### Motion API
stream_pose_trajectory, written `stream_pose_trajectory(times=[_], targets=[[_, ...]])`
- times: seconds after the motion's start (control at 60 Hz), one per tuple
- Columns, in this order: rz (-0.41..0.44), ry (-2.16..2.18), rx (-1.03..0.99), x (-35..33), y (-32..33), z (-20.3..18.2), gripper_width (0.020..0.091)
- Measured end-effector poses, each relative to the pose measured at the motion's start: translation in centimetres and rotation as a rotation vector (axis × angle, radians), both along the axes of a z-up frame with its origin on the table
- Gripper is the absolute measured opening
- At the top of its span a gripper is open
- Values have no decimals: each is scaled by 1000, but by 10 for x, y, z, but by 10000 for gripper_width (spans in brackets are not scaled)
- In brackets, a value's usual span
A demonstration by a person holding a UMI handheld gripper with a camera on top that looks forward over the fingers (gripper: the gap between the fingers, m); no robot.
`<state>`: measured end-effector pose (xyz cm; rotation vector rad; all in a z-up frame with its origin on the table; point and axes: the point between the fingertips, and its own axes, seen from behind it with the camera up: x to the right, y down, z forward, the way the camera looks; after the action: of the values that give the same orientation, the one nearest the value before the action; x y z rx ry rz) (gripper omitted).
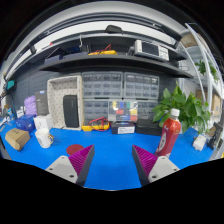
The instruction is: Pour water
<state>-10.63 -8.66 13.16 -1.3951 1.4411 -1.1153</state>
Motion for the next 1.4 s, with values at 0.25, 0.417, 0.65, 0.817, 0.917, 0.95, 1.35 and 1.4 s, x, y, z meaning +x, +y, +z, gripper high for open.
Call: stream_pose_trajectory(times=[0.25, 0.417, 0.65, 0.817, 0.917, 0.95, 1.35, 1.4], targets=[[-15, -85, -18, -22, -49, -17, 765], [-102, -79, -17, -33, -114, -41, 764], [-159, -174, -70, 13, -186, -30, 757], [-152, -177, -78, 60, -214, -29, 767], [-142, -198, -71, 78, -220, -23, 743], [-140, -206, -56, 82, -222, -20, 715], [-131, -192, -40, 93, -214, -25, 249], [-126, -185, -42, 94, -214, -25, 250]])
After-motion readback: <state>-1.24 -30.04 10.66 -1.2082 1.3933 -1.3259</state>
